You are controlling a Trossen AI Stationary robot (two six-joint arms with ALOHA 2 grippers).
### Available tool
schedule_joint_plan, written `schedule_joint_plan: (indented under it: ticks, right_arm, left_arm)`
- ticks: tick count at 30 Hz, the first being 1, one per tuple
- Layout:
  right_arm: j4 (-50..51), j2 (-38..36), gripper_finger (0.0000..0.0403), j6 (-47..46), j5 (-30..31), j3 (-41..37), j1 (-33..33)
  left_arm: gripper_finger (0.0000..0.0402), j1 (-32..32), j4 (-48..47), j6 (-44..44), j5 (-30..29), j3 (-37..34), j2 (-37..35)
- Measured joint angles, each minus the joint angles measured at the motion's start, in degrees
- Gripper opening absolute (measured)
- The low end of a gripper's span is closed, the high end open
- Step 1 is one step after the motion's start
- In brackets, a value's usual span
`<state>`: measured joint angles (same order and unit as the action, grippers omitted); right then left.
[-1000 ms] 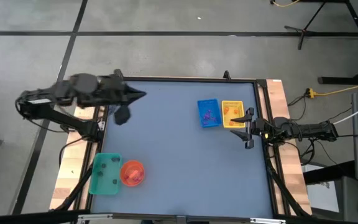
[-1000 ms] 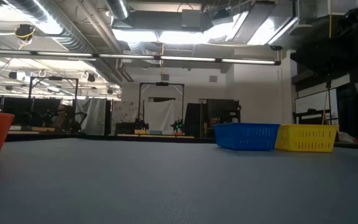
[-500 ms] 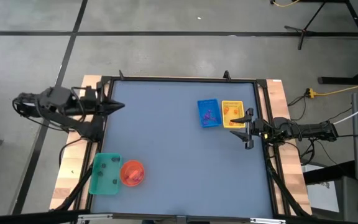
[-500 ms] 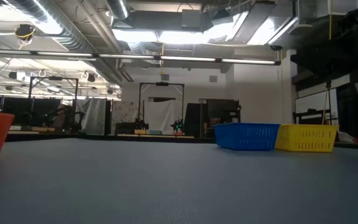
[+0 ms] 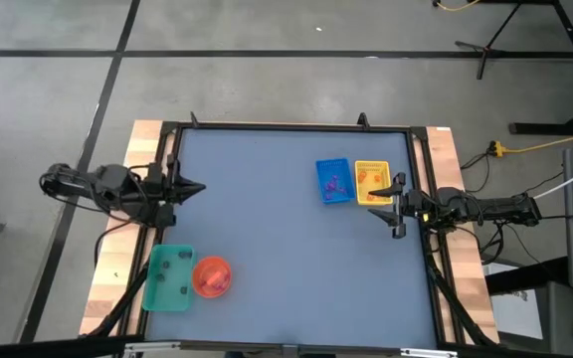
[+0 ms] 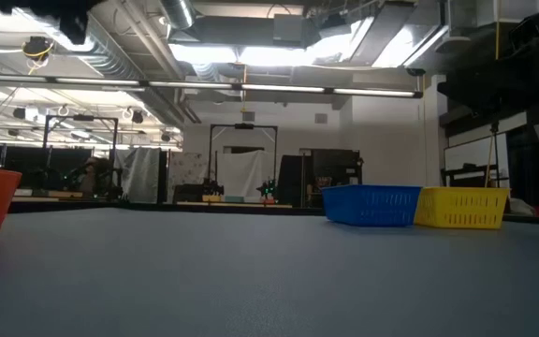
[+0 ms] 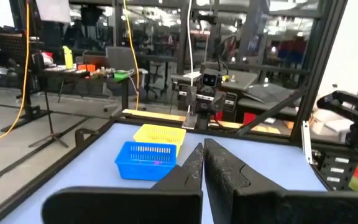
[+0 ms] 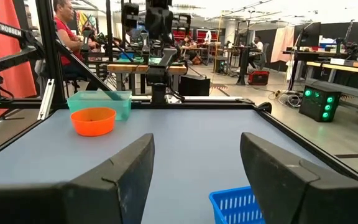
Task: Sort Halloween decoration
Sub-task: Return to Home Position
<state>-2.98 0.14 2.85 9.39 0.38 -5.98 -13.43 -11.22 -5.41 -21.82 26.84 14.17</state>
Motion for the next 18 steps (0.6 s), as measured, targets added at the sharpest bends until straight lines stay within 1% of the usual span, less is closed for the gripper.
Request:
schedule_joint_plan:
  ticks: [2, 6, 11, 18]
  right_arm:
    - [0.0, 0.0, 0.0239, 0.0, 0.0, 0.0, 0.0]
    - [0.0, 0.0, 0.0239, 0.0, 0.0, 0.0, 0.0]
    - [0.0, 0.0, 0.0239, 0.0, 0.0, 0.0, 0.0]
    - [0.0, 0.0, 0.0239, 0.0, 0.0, 0.0, 0.0]
  left_arm:
    - [0.0000, 0.0, 1.9, 0.1, -0.1, -3.2, -2.9]
    - [0.0000, 0.0, 6.5, 3.4, -1.7, -9.0, -8.3]
    - [0.0000, 0.4, 9.7, 7.0, -3.0, -14.2, -13.8]
    - [0.0000, 3.7, 12.4, 7.5, -3.1, -17.9, -14.1]
